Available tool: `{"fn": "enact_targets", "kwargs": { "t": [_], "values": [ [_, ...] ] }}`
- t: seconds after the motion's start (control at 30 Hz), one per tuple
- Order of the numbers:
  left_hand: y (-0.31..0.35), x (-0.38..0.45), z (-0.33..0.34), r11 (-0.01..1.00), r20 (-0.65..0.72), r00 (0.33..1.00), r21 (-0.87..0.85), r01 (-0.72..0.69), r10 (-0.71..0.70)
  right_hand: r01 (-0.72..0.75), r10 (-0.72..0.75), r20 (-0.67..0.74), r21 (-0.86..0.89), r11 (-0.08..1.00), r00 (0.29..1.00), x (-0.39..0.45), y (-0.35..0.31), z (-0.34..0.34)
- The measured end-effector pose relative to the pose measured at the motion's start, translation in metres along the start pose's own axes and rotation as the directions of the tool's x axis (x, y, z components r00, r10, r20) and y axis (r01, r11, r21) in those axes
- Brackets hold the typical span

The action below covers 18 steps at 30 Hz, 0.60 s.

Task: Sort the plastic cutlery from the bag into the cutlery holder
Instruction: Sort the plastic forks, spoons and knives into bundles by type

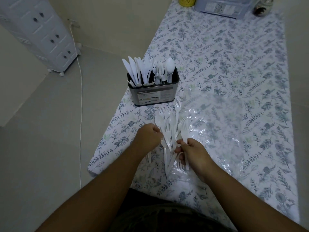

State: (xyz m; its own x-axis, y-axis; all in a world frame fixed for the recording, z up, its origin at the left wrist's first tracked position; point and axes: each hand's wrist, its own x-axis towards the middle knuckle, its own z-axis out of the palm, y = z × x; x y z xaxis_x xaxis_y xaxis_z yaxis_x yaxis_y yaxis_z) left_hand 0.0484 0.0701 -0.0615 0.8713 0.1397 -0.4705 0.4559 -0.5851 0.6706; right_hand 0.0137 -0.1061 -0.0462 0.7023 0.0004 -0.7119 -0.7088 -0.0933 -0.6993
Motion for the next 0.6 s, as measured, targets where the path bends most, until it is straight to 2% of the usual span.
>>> {"fn": "enact_targets", "kwargs": {
  "t": [0.07, 0.17, 0.23, 0.33, 0.4, 0.47, 0.6],
  "values": [
    [0.005, 0.005, 0.006, 0.999, 0.02, 0.999, 0.042, -0.029, 0.028, -0.004, 0.004, -0.005, -0.026, 1.0, 1.0, 0.0, 0.002, -0.001],
    [0.011, 0.002, 0.011, 0.99, 0.123, 0.984, 0.035, -0.135, 0.13, -0.025, 0.025, 0.002, -0.024, 0.999, 1.0, 0.002, 0.005, -0.002],
    [0.01, -0.004, 0.012, 0.985, 0.068, 0.985, 0.056, -0.164, 0.16, -0.034, 0.034, 0.005, -0.017, 0.999, 0.999, 0.004, 0.006, -0.005],
    [-0.002, -0.018, 0.016, 0.981, -0.078, 0.993, 0.18, -0.074, 0.089, -0.042, 0.042, -0.003, 0.026, 0.999, 0.999, 0.004, 0.005, -0.006],
    [-0.009, -0.026, 0.023, 0.96, -0.033, 0.999, 0.282, -0.009, 0.019, -0.065, 0.065, 0.009, 0.069, 0.995, 0.998, 0.004, 0.004, -0.004],
    [-0.012, -0.031, 0.03, 0.942, 0.005, 1.0, 0.337, -0.005, 0.003, -0.086, 0.084, 0.028, 0.094, 0.992, 0.996, 0.003, 0.003, -0.002],
    [-0.014, -0.034, 0.031, 0.95, 0.053, 0.998, 0.31, -0.037, 0.022, -0.085, 0.081, 0.05, 0.091, 0.992, 0.995, 0.002, 0.002, 0.0]
  ]
}}
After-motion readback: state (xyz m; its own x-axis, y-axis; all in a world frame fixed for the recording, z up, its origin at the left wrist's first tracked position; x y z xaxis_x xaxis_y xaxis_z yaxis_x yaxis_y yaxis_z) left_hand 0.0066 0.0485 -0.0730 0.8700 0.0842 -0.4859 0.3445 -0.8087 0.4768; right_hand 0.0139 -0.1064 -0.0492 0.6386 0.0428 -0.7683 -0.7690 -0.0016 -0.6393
